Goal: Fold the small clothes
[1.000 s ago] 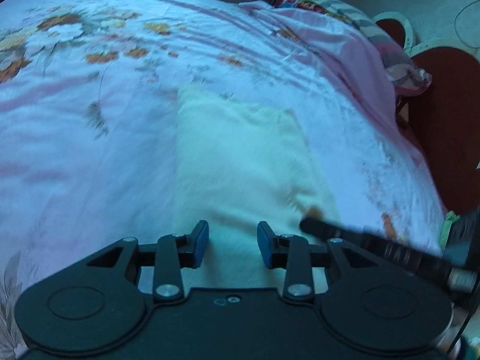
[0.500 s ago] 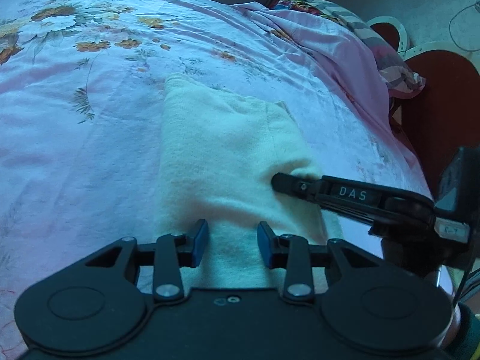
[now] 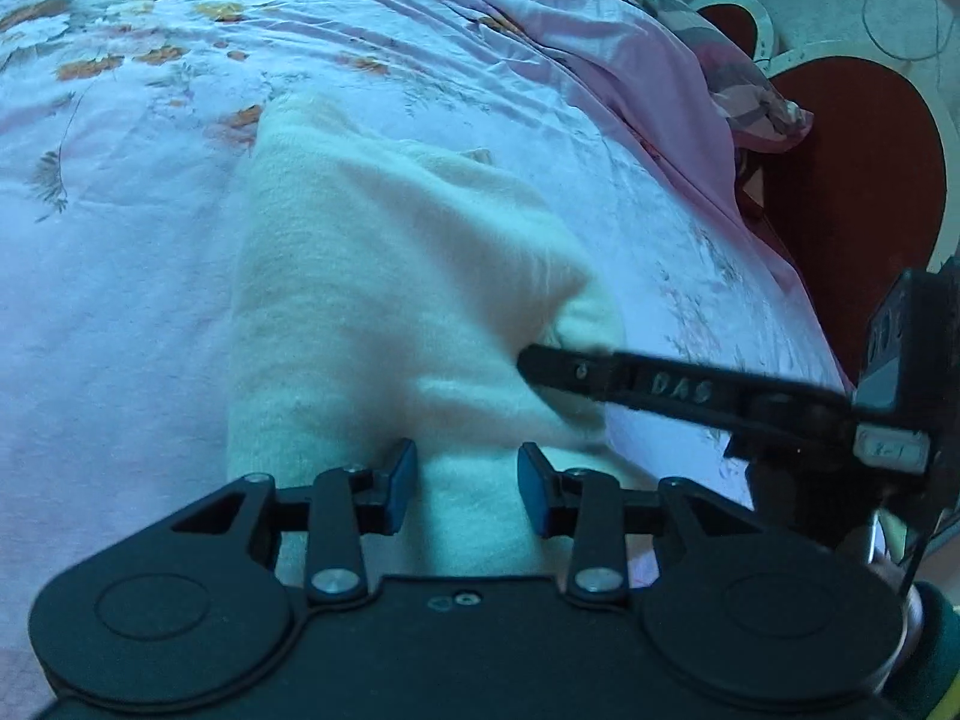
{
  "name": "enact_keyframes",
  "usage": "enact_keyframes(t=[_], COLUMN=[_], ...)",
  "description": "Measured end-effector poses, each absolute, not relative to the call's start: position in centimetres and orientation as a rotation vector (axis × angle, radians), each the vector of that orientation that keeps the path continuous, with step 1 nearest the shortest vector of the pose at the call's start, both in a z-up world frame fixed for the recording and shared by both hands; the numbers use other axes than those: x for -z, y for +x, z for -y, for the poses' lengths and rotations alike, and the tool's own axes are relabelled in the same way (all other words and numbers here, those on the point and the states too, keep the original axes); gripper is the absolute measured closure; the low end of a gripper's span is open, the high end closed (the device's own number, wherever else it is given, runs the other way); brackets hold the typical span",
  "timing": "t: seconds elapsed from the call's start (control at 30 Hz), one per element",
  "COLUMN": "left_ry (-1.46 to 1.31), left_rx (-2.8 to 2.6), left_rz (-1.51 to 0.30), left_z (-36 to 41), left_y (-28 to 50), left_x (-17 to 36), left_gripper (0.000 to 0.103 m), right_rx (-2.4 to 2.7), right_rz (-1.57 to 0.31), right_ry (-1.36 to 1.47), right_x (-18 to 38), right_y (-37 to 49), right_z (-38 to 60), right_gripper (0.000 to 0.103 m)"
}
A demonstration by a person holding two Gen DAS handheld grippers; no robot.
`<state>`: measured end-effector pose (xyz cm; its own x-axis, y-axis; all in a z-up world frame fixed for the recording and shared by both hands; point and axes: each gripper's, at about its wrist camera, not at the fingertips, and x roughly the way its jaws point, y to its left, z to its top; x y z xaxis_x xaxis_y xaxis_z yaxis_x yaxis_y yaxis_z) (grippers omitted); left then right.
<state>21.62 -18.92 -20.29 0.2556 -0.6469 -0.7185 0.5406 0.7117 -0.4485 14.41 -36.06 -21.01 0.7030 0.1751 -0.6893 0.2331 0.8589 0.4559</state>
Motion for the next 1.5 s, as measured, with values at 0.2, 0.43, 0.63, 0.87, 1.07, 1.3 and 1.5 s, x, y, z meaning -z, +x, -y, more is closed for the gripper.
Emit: enact_keyframes(t=[0.2, 0.43, 0.63, 0.87, 1.07, 1.3, 1.5], left_ry=[-0.105, -0.137, -0.138, -0.106, -0.114, 0.045, -0.014], left_rx=[0.769, 0.731, 0.707, 0.664, 0.673, 0.659, 0.700], left_rz=[-0.960, -0.933, -0.889, -0.913, -0.881, -0.889, -0.913], left_z=[17.6, 17.5, 17.5, 17.3, 17.2, 19.3, 16.9], left_y=[22.6, 24.9, 25.2, 25.9, 26.0, 24.4, 21.0], left_x=[18.4, 17.6, 18.7, 20.2, 18.5, 20.1, 18.6], left_gripper=[0.069, 0.068, 0.066, 0.066, 0.056, 0.051, 0.040], right_rx=[0.045, 0.074, 0.066, 0.121, 0.147, 0.125, 0.125], right_rz=[-0.752, -0.735, -0.544, -0.739, -0.628, -0.816, -0.708], right_ry=[0.665, 0.700, 0.436, 0.377, 0.360, 0.302, 0.359], right_x=[20.2, 21.3, 18.6, 22.5, 17.8, 22.1, 17.8], right_y=[16.8, 22.7, 23.6, 25.6, 19.3, 18.1, 12.3], right_z=[39.0, 41.5, 39.3, 39.4, 38.1, 34.6, 33.6], right_gripper=[0.056, 0.065, 0.096, 0.083, 0.069, 0.064, 0.059])
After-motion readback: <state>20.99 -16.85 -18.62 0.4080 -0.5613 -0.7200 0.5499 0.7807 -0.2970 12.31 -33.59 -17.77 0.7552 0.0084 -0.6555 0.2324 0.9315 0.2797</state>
